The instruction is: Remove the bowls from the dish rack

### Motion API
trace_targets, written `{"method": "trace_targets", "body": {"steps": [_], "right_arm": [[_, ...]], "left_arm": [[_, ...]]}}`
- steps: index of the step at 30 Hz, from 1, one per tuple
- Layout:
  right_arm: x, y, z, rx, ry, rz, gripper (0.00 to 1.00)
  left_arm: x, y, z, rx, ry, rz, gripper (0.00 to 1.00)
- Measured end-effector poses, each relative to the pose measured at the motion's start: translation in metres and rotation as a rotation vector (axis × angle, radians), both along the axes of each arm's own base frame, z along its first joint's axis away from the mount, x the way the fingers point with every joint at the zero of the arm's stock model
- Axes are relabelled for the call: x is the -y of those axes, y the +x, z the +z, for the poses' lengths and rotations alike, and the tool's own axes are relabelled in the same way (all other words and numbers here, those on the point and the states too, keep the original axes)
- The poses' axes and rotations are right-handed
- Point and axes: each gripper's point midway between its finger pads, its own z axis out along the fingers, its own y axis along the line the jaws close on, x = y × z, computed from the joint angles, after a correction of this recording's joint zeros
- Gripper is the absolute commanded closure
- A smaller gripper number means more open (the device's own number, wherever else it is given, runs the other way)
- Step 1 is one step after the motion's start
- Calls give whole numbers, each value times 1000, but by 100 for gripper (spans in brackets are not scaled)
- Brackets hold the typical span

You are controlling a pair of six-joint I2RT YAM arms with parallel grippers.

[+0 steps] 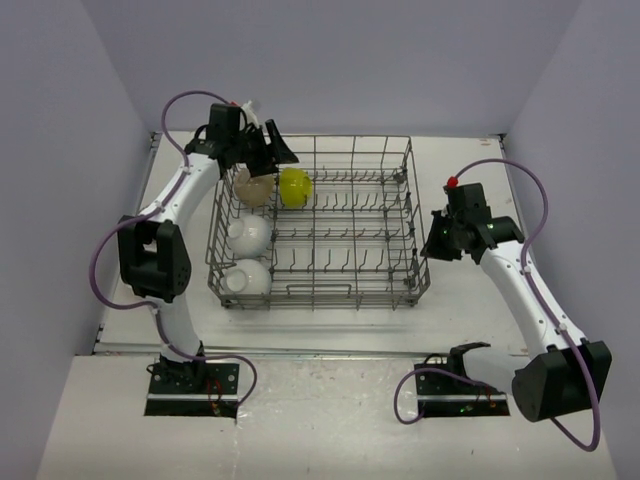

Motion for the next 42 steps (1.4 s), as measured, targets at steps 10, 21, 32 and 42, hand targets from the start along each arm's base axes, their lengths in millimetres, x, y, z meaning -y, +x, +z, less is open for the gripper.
{"method": "trace_targets", "body": {"steps": [10,21,32,42], "right_arm": [[0,0,0,2,-3,14,100],[-1,0,0,1,-2,15,100],[-1,0,0,1,-4,20,100],[0,0,0,0,-8,29,100]], "left_arm": [[-2,9,-29,-73,35,13,27],[-6,5,-41,-114,59,29,36],[11,4,-69,-169,-23,-40,53],[25,7,-70,-133,-123,-103,100]]}}
